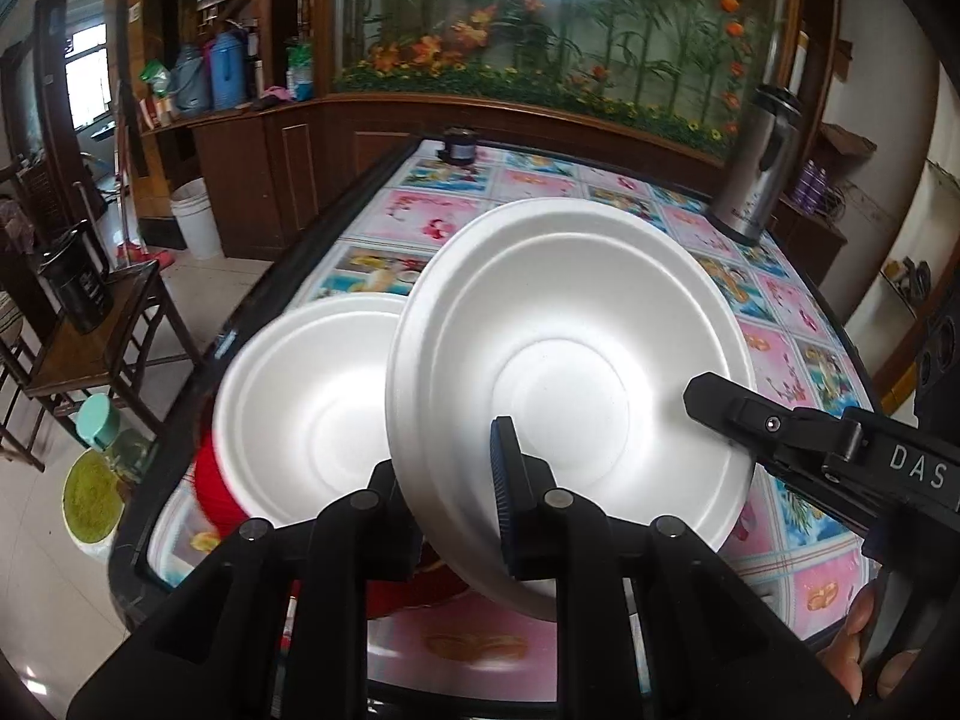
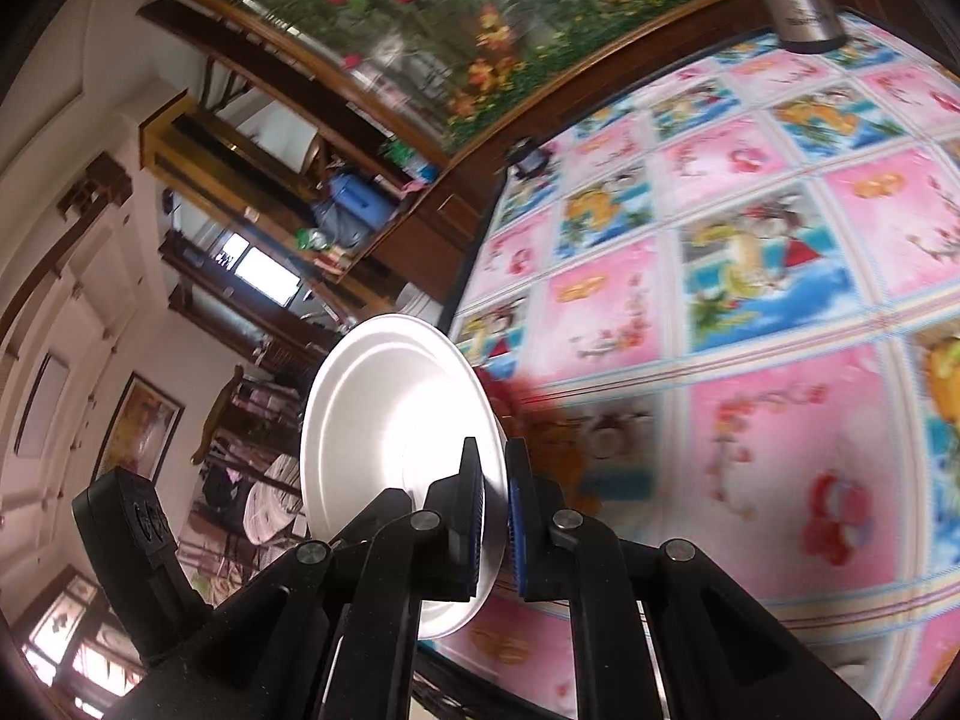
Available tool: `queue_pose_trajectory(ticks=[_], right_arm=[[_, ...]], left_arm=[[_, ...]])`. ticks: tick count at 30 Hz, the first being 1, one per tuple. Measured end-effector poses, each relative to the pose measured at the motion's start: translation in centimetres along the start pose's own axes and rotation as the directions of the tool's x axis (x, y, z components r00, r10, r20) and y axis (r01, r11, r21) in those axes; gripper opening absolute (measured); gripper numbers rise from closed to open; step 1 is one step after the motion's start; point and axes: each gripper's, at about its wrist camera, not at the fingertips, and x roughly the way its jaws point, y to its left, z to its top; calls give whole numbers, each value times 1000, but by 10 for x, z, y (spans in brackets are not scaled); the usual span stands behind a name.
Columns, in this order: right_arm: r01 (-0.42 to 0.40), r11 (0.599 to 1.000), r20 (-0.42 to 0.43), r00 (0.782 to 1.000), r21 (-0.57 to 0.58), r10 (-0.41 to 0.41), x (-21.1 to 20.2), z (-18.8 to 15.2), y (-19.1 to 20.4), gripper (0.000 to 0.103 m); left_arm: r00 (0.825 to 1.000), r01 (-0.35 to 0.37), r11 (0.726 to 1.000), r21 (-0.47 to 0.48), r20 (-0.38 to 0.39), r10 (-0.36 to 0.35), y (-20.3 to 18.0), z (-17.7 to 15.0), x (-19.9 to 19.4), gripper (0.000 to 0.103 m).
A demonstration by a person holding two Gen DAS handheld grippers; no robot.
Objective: Organize plates and bowls
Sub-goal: 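Lower the white bowl onto the white plate atop the stack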
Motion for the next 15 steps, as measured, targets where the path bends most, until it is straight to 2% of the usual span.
queue_pose_trajectory(ticks=[10, 15], right_arm=[[-25, 997, -64, 998, -79, 20, 41, -2, 50, 11], [-25, 996, -99, 995, -85, 17, 58, -5, 56, 11]], left_arm=[[998, -62, 996, -61, -13, 61, 42, 5, -1, 16], [997, -50, 994, -98, -63, 44, 59, 4, 8, 16]])
